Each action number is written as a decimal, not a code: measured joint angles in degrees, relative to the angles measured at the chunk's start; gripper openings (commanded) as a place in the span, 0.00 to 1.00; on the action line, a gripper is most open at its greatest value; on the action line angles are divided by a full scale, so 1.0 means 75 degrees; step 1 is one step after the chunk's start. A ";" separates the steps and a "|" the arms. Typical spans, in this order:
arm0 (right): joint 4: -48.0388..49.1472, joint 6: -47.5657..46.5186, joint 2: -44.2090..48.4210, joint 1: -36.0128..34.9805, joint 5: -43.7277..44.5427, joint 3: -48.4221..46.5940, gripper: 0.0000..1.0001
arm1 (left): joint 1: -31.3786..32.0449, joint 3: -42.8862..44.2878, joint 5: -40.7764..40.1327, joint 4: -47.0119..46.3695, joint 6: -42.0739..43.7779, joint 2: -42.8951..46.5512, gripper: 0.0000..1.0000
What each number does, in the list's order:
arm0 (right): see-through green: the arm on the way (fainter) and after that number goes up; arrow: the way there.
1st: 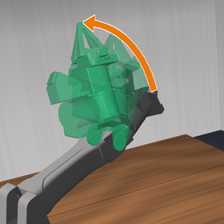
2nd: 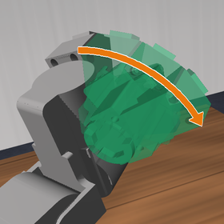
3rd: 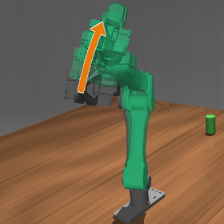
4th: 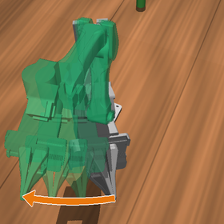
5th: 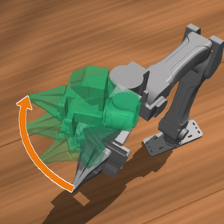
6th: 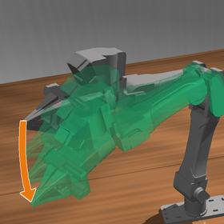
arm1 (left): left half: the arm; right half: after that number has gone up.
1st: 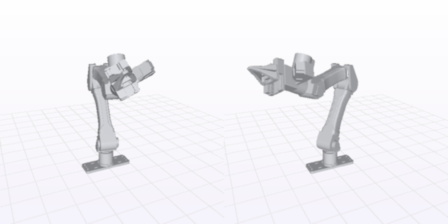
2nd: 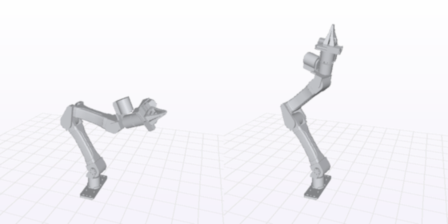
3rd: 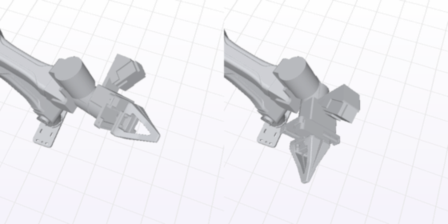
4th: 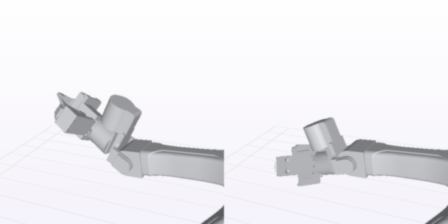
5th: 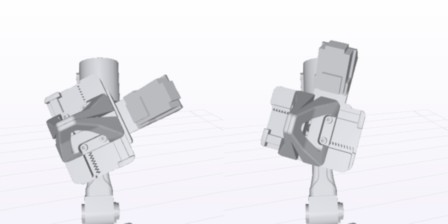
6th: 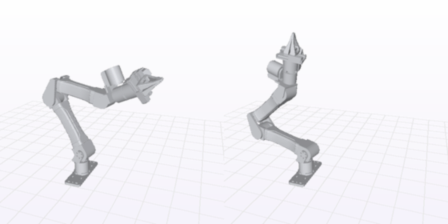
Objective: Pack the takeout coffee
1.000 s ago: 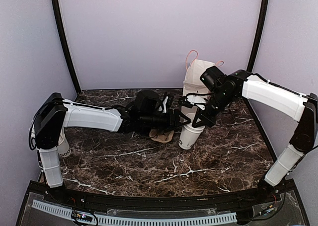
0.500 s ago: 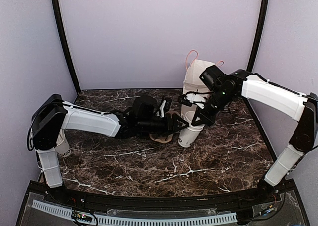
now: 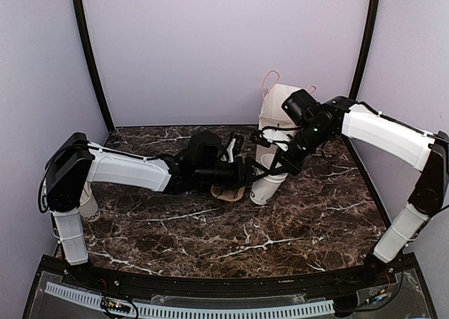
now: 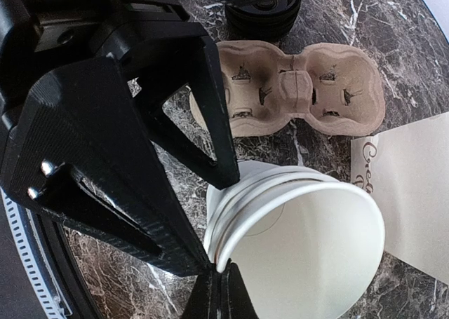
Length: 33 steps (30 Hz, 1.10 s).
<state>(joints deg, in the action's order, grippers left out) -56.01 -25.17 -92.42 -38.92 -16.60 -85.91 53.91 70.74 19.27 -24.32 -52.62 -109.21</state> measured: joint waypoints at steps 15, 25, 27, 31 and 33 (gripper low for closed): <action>-0.0248 -0.0055 0.0055 0.0052 -0.0020 0.0000 0.00 | 0.0000 0.0309 0.0117 0.0111 -0.0219 -0.0370 0.60; -0.0417 -0.0152 0.0082 0.0160 -0.0300 -0.0058 0.00 | 0.0009 0.0396 0.0032 0.0256 -0.0315 -0.0408 0.57; -0.0545 -0.0259 0.0140 0.0210 -0.0353 -0.0093 0.00 | 0.0058 0.0580 -0.0020 0.0539 -0.0367 -0.0466 0.56; -0.0691 -0.0525 0.0402 0.0239 -0.0635 -0.0449 0.00 | 0.0125 0.0662 -0.0230 0.1093 -0.0513 -0.0595 0.55; -0.0694 -0.0632 0.0609 0.0216 -0.0831 -0.0659 0.00 | 0.0111 0.0662 -0.0361 0.1332 -0.0586 -0.0784 0.55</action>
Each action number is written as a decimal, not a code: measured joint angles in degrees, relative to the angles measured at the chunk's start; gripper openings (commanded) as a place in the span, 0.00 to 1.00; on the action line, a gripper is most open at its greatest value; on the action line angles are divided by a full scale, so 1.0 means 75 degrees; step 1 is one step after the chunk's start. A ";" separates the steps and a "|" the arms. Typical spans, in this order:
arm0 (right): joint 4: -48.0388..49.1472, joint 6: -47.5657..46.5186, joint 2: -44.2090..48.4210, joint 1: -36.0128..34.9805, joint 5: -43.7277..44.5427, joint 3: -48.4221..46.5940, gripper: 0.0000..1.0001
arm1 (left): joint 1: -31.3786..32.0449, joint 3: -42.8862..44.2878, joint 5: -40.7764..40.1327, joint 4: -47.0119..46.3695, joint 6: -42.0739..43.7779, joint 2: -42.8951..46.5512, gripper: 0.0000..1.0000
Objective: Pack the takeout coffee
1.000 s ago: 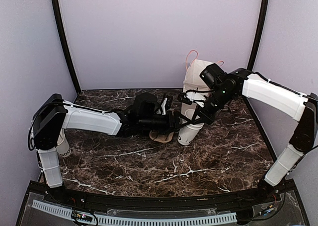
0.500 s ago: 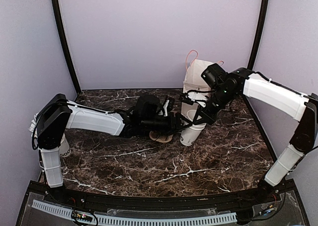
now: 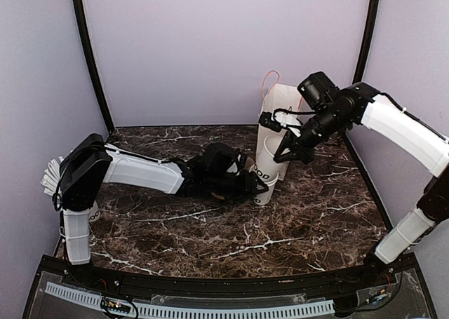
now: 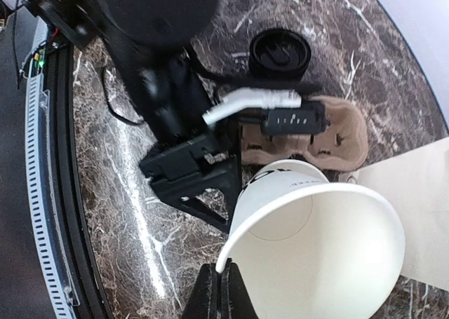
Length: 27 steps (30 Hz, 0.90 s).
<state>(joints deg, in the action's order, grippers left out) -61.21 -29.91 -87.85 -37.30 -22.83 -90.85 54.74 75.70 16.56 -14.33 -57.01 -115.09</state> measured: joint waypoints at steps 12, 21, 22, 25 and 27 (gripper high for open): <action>-0.0344 -0.0323 0.0516 -0.0128 0.0274 -0.0356 0.00 | -0.0125 -0.0012 -0.0318 0.0615 -0.0020 -0.0402 0.56; -0.0589 -0.0877 0.1017 -0.0157 0.0277 -0.0271 0.00 | -0.0119 -0.0420 -0.0358 0.0819 0.0463 0.0530 0.59; -0.0627 -0.0918 0.1084 -0.0216 0.0242 -0.0146 0.00 | -0.0119 -0.0525 -0.0393 0.0947 0.0527 0.0799 0.59; -0.0714 -0.1011 0.1058 -0.0644 0.0221 0.0154 0.00 | -0.0172 -0.0836 -0.0542 0.1335 0.0647 0.1670 0.59; -0.0755 -0.1043 0.0883 -0.1058 0.0268 0.0219 0.00 | -0.0189 -0.1023 -0.0752 0.1696 0.0755 0.2361 0.60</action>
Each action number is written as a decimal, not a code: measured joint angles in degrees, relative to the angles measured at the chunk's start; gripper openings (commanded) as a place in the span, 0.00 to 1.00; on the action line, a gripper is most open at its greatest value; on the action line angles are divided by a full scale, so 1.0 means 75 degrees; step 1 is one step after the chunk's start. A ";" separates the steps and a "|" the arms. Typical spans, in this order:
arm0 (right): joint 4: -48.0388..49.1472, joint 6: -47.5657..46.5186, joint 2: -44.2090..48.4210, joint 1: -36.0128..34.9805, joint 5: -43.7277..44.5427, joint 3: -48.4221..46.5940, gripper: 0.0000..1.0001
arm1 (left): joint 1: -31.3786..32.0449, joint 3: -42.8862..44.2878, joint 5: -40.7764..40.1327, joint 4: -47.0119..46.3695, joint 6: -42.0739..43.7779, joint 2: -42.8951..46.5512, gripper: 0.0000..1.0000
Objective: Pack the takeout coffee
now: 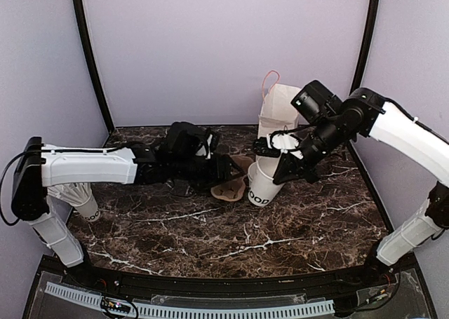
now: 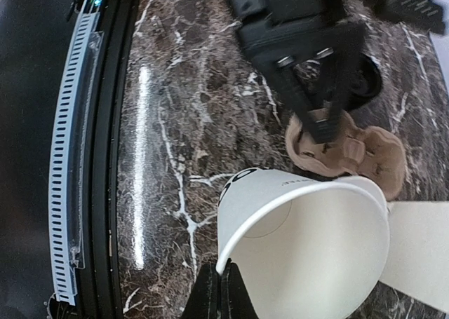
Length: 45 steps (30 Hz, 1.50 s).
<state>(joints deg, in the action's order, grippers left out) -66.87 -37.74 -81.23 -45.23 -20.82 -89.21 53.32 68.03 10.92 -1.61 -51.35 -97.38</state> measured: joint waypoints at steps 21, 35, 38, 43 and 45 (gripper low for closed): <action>0.1676 0.0009 -0.3086 -0.2888 0.1585 -0.0277 0.01 | -0.3500 -0.0073 -0.0434 0.1343 0.2804 0.0478 0.63; 0.1571 -0.0280 -0.2882 -0.2932 0.1944 -0.0271 0.32 | -0.3582 0.0866 0.0988 0.0673 0.2728 -0.0408 0.61; 0.1489 -0.0268 -0.2445 -0.2474 0.1714 -0.0277 0.29 | -0.3582 0.0898 0.0924 0.0641 0.2961 -0.0321 0.61; 0.1483 -0.0093 -0.1996 -0.0947 0.1789 -0.0321 0.32 | -0.3582 0.0443 0.0764 0.0691 0.3261 -0.0044 0.61; 0.1507 0.0017 -0.1982 -0.0606 0.1955 -0.0277 0.35 | -0.3582 0.0393 0.0746 0.0702 0.3337 0.0038 0.61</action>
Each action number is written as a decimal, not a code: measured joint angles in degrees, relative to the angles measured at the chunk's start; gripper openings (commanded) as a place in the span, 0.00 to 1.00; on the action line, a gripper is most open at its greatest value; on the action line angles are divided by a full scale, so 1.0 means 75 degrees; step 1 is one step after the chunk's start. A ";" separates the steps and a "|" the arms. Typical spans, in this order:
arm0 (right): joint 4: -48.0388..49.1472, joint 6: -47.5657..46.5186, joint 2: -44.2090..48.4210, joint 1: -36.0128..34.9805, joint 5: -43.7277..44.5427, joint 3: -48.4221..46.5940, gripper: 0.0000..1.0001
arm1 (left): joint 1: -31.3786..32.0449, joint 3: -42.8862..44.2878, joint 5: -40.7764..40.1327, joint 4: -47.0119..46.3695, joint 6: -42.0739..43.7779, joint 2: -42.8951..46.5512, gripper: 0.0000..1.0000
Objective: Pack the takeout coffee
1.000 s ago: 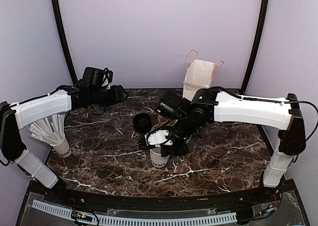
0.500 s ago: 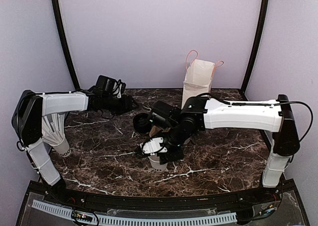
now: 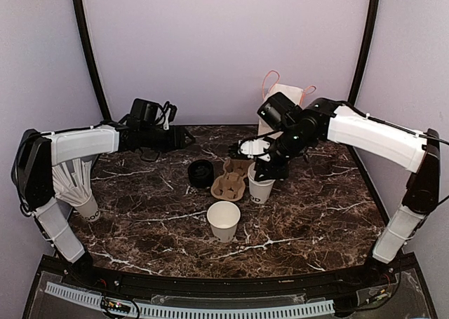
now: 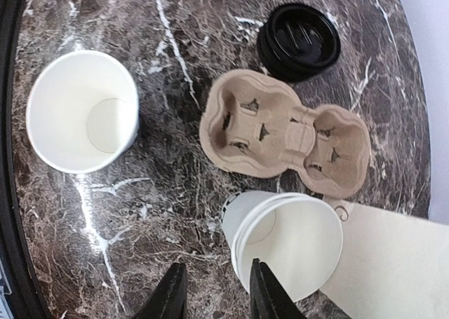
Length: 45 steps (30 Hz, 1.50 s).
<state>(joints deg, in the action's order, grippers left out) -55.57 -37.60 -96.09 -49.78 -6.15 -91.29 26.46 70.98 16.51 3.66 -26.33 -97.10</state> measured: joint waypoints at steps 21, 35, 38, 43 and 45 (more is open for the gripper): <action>0.0437 0.0396 -0.0769 0.1020 0.0134 0.0895 0.27 | 0.0000 0.0000 0.0000 0.0117 0.0105 0.0291 0.61; 0.0140 0.0157 -0.0265 0.1032 -0.0178 0.1244 0.00 | 0.0000 0.0000 -0.0006 0.0181 0.0111 0.0291 0.61; -0.0003 0.0125 0.0516 0.1134 -0.0076 0.1848 0.00 | 0.0000 0.0000 -0.0015 0.0224 0.0114 0.0291 0.61; -0.0356 0.0111 0.1495 0.2299 -0.0026 0.2465 0.00 | 0.0000 0.0003 -0.0140 0.0373 0.0154 0.0291 0.61; -0.0350 0.0111 0.1644 0.3080 0.0038 0.2489 0.00 | 0.0000 0.0003 -0.0160 0.0414 0.0175 0.0291 0.61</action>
<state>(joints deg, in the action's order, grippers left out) -58.19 -36.77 -83.77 -26.68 -5.87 -72.62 26.46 71.00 15.31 6.76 -25.02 -94.91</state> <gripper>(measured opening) 0.035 0.612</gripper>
